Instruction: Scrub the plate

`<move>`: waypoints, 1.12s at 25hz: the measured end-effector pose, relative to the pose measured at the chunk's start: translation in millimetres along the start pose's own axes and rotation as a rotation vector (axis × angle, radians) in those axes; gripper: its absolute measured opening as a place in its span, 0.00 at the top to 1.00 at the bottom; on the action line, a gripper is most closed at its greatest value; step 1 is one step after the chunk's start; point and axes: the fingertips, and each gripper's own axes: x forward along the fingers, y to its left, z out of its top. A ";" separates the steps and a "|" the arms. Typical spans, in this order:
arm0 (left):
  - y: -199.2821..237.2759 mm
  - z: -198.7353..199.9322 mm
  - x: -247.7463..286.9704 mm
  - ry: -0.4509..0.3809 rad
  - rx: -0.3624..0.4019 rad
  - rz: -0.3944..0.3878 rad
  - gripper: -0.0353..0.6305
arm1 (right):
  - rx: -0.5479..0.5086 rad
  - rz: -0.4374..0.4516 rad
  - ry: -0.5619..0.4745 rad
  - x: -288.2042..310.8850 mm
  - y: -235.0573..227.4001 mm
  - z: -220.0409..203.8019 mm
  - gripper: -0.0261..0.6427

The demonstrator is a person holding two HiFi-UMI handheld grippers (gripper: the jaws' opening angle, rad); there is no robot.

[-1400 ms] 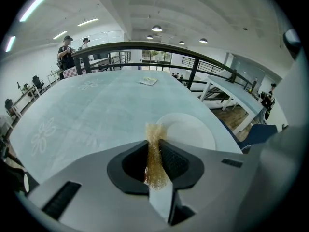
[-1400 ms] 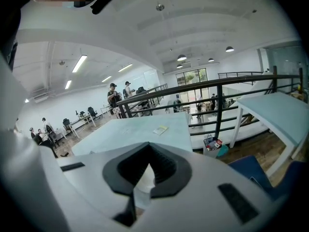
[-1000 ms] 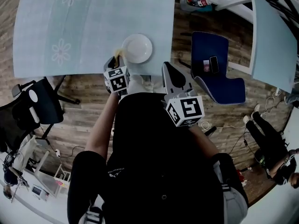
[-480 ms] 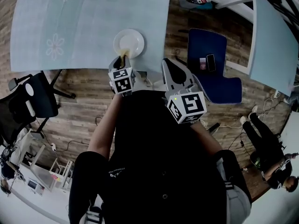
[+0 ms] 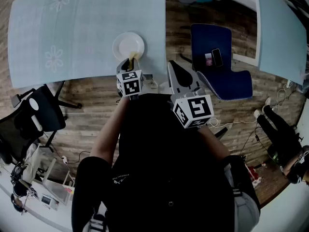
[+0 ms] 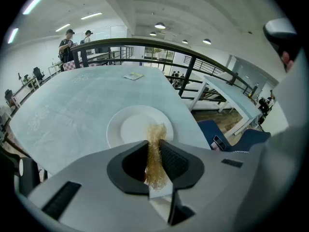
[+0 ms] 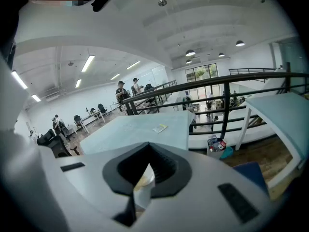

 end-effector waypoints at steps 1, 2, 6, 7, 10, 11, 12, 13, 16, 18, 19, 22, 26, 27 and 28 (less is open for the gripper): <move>1.4 -1.0 1.0 0.009 0.000 -0.005 0.84 | 0.005 -0.007 -0.002 0.2 0.8 0.2 0.95; 3.5 -1.5 1.6 0.016 0.000 -0.008 0.84 | 0.009 -0.015 -0.003 0.6 2.0 0.0 0.95; 14.2 -1.9 2.8 0.025 0.028 -0.022 0.84 | 0.023 -0.043 -0.004 2.5 9.7 -2.8 0.95; 16.9 -1.8 3.0 0.026 0.038 -0.027 0.84 | 0.027 -0.049 -0.004 3.4 12.1 -3.6 0.95; 26.7 0.3 2.3 0.023 0.065 -0.035 0.84 | 0.038 -0.062 -0.004 7.8 21.6 -5.8 0.95; 30.9 -0.2 2.2 0.026 0.069 -0.036 0.84 | 0.041 -0.065 -0.004 9.5 25.4 -6.4 0.95; 35.3 -1.4 1.9 0.033 0.070 -0.038 0.84 | 0.043 -0.069 -0.005 11.1 29.1 -7.0 0.95; 39.4 -2.2 1.5 0.037 0.072 -0.040 0.84 | 0.047 -0.072 -0.006 12.3 32.7 -7.8 0.95; 49.6 -0.8 0.2 0.030 0.088 -0.047 0.84 | 0.064 -0.086 -0.011 14.7 42.0 -11.3 0.95; 55.4 -0.3 -1.2 0.039 0.097 -0.051 0.84 | 0.074 -0.096 -0.015 16.9 48.2 -13.2 0.95; 58.7 -0.4 -1.0 0.043 0.100 -0.053 0.84 | 0.080 -0.100 -0.018 18.3 51.5 -13.8 0.95; 68.7 2.2 -0.7 0.047 0.110 -0.060 0.84 | 0.092 -0.117 -0.029 21.7 61.0 -14.6 0.95; 80.1 7.1 1.0 0.045 0.130 -0.067 0.84 | 0.105 -0.149 -0.045 23.4 68.2 -16.1 0.95; 82.6 7.9 1.8 0.044 0.134 -0.069 0.84 | 0.107 -0.157 -0.049 23.5 69.4 -16.3 0.95; 85.1 9.1 2.3 0.042 0.139 -0.071 0.84 | 0.109 -0.165 -0.052 23.4 70.7 -16.3 0.95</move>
